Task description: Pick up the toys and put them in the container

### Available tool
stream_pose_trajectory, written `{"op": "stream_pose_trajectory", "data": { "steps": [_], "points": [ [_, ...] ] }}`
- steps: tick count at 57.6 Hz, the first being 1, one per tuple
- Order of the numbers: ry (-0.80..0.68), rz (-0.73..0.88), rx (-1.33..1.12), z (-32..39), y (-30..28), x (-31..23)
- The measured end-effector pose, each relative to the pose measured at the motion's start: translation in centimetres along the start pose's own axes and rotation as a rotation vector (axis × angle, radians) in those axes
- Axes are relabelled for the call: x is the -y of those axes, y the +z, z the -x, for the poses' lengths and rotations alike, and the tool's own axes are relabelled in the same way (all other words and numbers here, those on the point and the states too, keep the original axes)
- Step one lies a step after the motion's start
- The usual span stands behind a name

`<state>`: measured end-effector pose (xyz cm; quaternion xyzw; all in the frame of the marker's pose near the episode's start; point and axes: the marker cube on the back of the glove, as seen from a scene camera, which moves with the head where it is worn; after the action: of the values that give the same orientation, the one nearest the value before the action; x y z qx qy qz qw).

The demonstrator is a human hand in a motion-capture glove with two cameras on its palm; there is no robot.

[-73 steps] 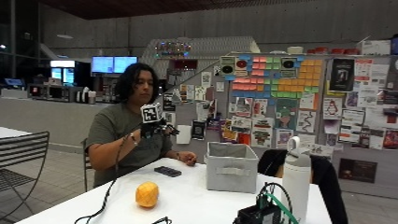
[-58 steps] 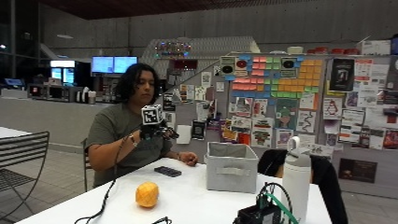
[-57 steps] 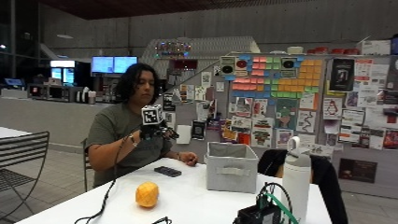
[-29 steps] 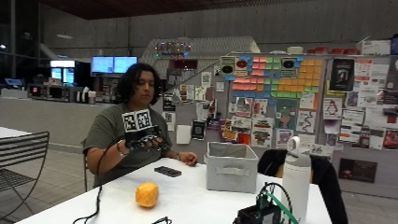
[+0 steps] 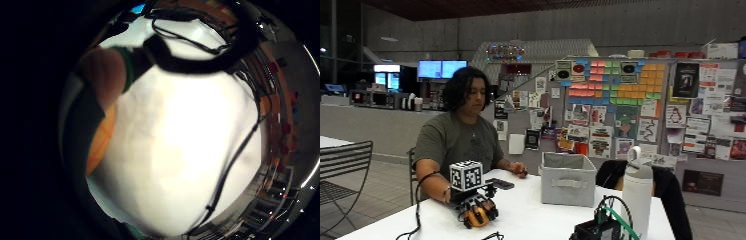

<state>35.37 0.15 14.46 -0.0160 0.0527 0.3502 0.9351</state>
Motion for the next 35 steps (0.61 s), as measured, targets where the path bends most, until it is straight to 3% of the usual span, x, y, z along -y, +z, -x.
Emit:
{"op": "stream_pose_trajectory", "data": {
  "steps": [14,27,35],
  "points": [
    [-0.008,-0.278,0.041,-0.7,0.2,1.1],
    [0.032,-0.322,0.056,-0.9,-0.8,1.0],
    [0.004,-0.349,0.092,1.1,-6.6,-2.5]
  ]
}}
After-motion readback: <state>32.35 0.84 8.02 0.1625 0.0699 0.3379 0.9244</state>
